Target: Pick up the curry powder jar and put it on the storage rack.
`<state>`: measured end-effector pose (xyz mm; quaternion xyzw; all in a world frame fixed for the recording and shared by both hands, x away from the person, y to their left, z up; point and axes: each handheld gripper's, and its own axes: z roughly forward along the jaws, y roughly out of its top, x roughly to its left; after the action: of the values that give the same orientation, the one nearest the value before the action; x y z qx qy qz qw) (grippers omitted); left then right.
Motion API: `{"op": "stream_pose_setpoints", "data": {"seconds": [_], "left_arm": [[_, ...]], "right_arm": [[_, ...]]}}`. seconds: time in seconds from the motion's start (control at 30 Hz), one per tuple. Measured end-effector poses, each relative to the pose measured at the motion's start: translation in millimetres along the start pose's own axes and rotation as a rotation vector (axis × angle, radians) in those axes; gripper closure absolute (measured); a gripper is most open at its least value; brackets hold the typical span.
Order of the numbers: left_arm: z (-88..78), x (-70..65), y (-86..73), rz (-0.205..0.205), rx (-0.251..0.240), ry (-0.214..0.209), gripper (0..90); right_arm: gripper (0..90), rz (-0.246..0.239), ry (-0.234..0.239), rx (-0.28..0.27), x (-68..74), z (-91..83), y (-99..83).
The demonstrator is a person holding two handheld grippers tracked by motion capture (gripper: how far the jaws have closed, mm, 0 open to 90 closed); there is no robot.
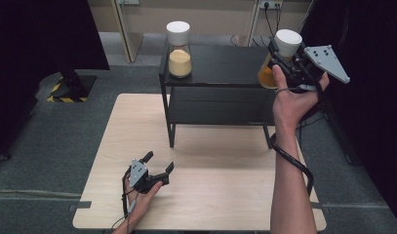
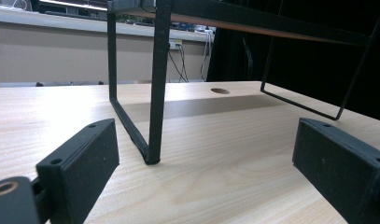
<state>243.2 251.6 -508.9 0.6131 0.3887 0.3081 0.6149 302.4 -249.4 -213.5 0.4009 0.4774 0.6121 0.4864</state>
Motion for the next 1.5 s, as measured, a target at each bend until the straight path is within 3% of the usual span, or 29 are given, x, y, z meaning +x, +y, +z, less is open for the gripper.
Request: {"op": "stream_pose_setpoints", "data": {"seconds": [0.2,0.8,1.5], "left_arm": [[0.5,0.5,0.3,0.000,0.002,-0.003,6.5],[1.0,0.0,-0.1,0.006,-0.001,-0.006,6.4],[1.2,-0.2,-0.2,0.009,-0.001,-0.008,6.4]], "right_arm": [[33.8,-0.021,-0.020,0.019,-3.2,9.8,2.6],[33.8,0.035,-0.063,0.055,-16.4,26.8,1.4],[33.8,-0.026,-0.081,0.093,-13.1,39.2,4.8]]}}
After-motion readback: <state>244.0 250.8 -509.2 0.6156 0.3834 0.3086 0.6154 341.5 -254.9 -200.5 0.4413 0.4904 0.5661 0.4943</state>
